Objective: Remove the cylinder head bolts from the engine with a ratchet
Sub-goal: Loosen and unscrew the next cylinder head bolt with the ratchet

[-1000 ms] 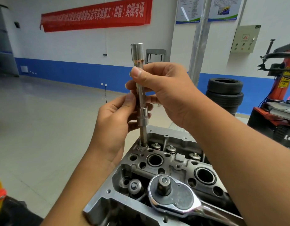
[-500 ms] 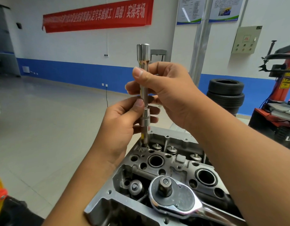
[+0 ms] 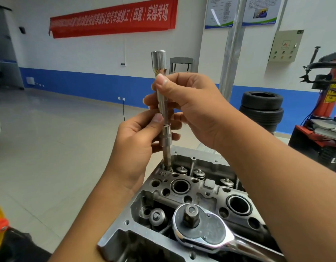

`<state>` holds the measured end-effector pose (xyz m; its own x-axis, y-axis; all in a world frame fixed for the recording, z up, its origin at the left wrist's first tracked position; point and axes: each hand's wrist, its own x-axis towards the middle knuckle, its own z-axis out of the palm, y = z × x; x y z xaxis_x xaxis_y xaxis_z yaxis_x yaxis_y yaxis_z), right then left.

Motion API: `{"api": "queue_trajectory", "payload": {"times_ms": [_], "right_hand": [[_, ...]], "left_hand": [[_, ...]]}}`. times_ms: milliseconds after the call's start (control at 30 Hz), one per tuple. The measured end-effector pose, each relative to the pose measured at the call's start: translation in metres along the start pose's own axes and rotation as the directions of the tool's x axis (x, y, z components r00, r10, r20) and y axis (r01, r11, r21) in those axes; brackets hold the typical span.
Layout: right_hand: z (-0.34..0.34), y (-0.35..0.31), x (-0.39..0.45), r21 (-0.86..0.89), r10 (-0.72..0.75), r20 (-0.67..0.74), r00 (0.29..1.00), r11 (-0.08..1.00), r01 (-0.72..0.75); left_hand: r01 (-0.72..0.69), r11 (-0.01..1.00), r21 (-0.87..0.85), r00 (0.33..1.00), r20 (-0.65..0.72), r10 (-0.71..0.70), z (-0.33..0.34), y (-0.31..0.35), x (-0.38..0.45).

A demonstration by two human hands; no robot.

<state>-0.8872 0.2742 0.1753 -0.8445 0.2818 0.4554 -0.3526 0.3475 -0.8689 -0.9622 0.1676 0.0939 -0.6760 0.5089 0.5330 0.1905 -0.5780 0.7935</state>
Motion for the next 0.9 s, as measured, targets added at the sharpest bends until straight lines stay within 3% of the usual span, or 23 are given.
{"api": "queue_trajectory", "payload": {"times_ms": [367,667,900], "right_hand": [[-0.0001,0.0025,-0.0004,-0.12,-0.046,-0.059,0.997,0.992,0.039],[0.0005,0.004,0.0011,-0.071,-0.065,-0.026,0.998,0.996,0.063],[0.0006,0.0068,0.0017,-0.122,-0.077,-0.011,0.997,0.99,0.075]], "left_hand": [[-0.112,0.993,0.028,0.984,-0.136,0.115,-0.0016,-0.0016,0.0007],[-0.026,0.999,0.043,0.999,-0.019,0.027,-0.0005,0.001,-0.0006],[-0.102,0.994,0.05,0.989,-0.099,0.107,-0.0007,-0.0012,0.0013]]}}
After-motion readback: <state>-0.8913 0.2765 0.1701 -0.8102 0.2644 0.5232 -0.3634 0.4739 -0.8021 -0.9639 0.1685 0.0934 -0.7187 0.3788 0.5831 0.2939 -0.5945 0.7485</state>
